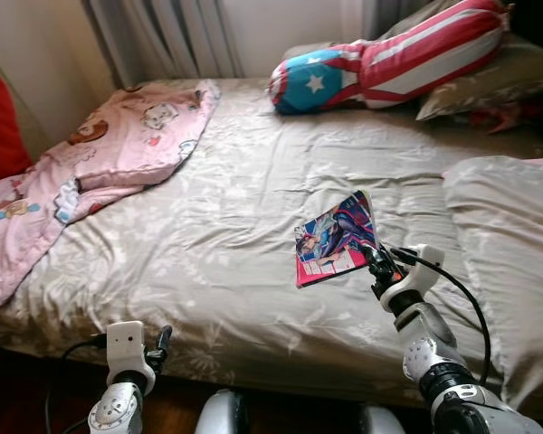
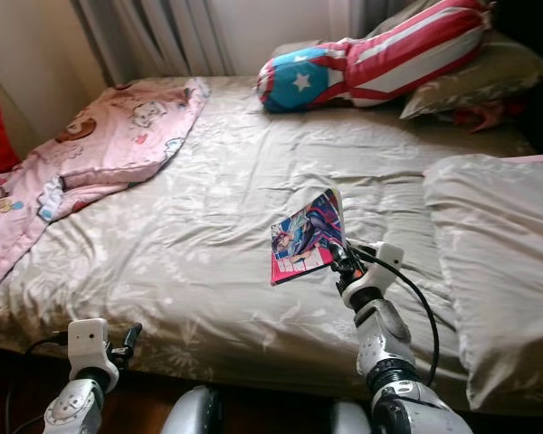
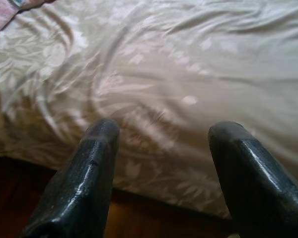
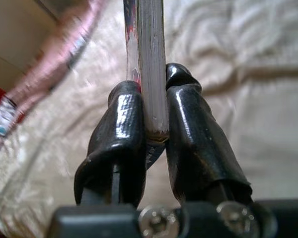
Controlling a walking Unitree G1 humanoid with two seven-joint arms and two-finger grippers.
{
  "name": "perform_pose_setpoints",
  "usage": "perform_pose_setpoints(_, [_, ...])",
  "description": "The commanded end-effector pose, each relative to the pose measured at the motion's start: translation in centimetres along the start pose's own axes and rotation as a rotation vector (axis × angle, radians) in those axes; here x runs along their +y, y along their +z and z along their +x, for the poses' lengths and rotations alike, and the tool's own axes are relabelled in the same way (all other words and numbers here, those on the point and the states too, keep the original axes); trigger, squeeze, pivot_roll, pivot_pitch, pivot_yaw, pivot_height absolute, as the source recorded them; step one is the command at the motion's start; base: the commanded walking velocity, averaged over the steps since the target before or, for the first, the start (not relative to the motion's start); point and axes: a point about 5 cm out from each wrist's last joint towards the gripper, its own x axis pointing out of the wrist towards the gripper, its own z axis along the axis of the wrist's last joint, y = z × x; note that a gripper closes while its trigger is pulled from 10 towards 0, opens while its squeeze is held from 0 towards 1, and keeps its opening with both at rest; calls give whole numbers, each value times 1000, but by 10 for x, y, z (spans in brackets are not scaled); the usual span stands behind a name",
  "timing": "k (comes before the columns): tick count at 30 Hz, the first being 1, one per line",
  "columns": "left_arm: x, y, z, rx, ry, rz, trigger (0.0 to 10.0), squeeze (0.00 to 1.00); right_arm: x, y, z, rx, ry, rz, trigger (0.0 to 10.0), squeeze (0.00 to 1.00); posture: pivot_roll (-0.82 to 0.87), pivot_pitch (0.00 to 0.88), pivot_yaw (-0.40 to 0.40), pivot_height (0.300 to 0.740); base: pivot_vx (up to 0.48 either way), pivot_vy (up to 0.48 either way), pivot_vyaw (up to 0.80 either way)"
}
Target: Clean up the room
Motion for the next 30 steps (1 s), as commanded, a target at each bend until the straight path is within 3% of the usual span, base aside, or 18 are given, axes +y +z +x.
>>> perform_pose_setpoints(1, [11, -1, -5, 5, -10, 42, 10000, 0, -9, -6, -4, 54, -69, 5, 10000, 0, 33, 134, 166, 626, 0, 0, 0])
perform_pose_setpoints(5, [14, 1, -8, -1, -22, 59, 10000, 0, -18, -10, -10, 81, -123, 3, 10000, 0, 58, 163, 185, 626, 0, 0, 0])
perform_pose_setpoints(8, [23, -2, -15, 4, -24, 83, 10000, 0, -34, -15, -20, 96, -231, 42, 10000, 0, 71, 179, 197, 626, 0, 0, 0])
perform_pose_setpoints(13, [29, -5, -23, 16, -21, 94, 10000, 0, -42, -18, -26, 100, -285, 43, 10000, 0, 79, 190, 209, 626, 0, 0, 0])
perform_pose_setpoints(20, [28, -2, -24, 20, -31, 103, 10000, 0, -62, -12, -39, 46, -410, 93, 10000, 0, 78, 195, 215, 626, 0, 0, 0])
perform_pose_setpoints(30, [26, -3, -23, 38, -25, 98, 10000, 0, -68, -13, -44, 46, -427, 101, 10000, 0, 76, 189, 209, 626, 0, 0, 0])
